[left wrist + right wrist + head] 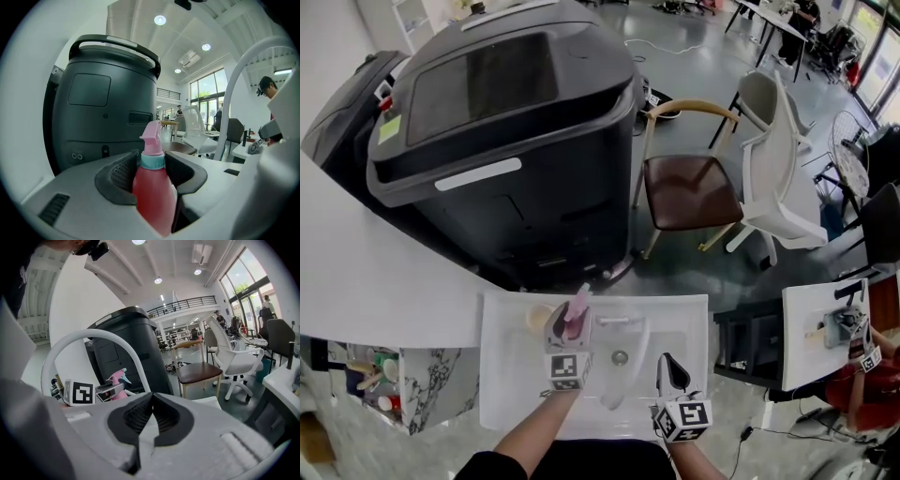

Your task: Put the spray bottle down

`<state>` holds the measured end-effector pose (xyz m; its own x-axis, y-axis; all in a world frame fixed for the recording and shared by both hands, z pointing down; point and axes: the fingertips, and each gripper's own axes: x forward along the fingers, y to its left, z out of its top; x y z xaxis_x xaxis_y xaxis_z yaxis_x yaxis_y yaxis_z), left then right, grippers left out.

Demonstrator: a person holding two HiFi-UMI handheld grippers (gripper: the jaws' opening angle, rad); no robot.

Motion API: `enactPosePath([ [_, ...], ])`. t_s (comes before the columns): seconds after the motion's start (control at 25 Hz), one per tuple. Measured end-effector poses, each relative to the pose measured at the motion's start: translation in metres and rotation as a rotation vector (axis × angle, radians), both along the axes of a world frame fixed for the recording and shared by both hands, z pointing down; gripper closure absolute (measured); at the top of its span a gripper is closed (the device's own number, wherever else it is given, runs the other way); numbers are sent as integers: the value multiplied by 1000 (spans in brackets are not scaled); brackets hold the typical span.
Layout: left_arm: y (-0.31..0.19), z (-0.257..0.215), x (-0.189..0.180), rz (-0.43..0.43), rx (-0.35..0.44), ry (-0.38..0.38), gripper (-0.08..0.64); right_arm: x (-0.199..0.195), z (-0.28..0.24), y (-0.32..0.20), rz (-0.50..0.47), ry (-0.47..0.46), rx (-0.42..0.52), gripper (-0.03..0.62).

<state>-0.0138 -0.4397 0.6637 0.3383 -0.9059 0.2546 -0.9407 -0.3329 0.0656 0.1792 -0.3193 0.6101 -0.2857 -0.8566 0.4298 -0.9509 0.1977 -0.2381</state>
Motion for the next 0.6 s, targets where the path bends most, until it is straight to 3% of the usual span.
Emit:
enactPosePath([
  [0.6,-22,28,13,5,38,-37,362,-1,11,4,-33,37,-19,595],
])
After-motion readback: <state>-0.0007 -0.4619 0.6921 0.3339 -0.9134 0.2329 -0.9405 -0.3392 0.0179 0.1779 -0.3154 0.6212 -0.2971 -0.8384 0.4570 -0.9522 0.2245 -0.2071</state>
